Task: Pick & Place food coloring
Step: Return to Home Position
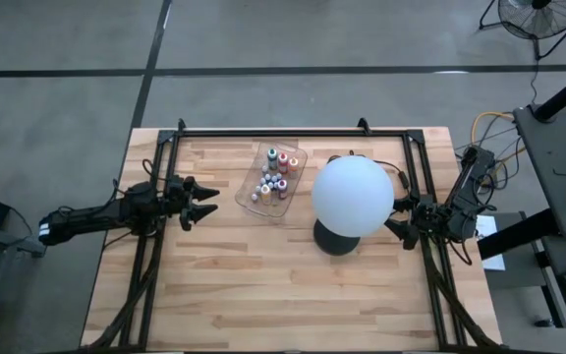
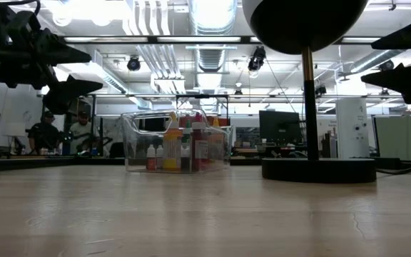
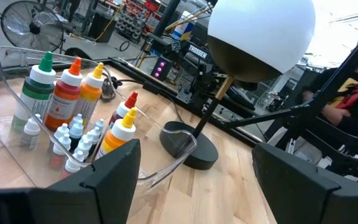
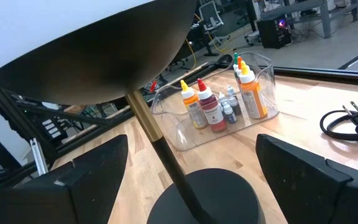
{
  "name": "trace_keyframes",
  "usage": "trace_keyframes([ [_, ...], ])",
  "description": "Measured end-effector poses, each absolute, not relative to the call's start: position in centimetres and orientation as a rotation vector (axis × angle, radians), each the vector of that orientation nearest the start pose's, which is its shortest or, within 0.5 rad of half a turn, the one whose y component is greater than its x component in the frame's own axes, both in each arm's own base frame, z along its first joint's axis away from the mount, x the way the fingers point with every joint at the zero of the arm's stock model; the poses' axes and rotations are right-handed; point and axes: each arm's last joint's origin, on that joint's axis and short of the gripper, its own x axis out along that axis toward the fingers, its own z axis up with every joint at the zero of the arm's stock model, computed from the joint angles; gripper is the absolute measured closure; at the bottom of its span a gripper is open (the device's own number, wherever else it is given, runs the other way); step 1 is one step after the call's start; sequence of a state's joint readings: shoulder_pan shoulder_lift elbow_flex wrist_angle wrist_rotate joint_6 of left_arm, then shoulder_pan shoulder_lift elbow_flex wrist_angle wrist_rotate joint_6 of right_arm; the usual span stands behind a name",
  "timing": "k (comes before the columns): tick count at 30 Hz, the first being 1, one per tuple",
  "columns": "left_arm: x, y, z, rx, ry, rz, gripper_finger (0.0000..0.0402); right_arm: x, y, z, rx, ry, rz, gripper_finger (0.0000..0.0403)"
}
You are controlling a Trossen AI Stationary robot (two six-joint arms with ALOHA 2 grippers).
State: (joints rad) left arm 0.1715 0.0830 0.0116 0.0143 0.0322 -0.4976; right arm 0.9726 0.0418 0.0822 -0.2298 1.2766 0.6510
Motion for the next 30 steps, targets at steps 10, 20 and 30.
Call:
trace_keyframes([
  [10, 10.07, 1.65, 16.24, -0.502, 0.021, 0.15, 0.0122, 6.42, 4.5, 17.0, 0.474, -0.019, -0.316, 0.006],
  [20, 10.07, 1.65, 16.24, -0.502, 0.02, 0.15, 0.0122, 6.42, 4.5, 17.0, 0.474, -0.02, -0.316, 0.0055],
  [30, 10.08, 1.65, 16.24, -0.502, 0.021, 0.15, 0.0122, 6.42, 4.5, 17.0, 0.474, -0.02, -0.316, 0.0061],
])
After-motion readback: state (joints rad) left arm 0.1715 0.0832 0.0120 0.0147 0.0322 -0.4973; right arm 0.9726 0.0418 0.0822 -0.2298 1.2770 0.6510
